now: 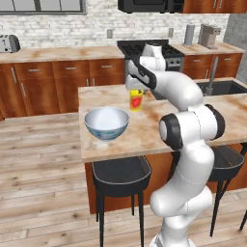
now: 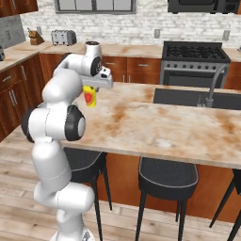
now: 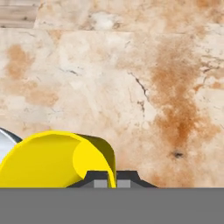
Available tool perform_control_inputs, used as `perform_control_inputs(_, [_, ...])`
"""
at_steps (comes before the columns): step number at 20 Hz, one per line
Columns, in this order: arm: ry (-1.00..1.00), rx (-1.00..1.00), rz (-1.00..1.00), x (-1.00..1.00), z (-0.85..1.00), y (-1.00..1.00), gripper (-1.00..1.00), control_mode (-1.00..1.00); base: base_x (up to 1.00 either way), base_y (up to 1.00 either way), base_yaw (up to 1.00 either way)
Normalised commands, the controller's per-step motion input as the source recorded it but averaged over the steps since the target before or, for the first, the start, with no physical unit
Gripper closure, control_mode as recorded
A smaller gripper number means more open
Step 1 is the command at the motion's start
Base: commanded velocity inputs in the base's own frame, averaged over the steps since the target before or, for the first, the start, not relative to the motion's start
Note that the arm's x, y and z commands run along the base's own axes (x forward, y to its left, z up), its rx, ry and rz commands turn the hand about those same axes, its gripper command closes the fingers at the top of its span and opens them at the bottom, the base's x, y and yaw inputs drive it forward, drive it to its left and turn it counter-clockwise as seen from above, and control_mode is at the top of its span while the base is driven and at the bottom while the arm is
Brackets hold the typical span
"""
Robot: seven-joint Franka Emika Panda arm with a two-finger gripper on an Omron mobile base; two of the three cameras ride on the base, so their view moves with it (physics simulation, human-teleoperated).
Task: Place the cup inside the bowl on the dining table and move the bowl to any counter.
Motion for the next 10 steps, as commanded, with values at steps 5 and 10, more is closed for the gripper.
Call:
perform_control_inputs(5, [-0.07,0.0,0.0,-0.26,0.25,0.27,1.0,-1.0,0.0,0.0,0.0])
perform_control_inputs(10, [-0.04,0.0,0.0,-0.17,0.03,0.39,1.0,-1.0,0.0,0.0,0.0])
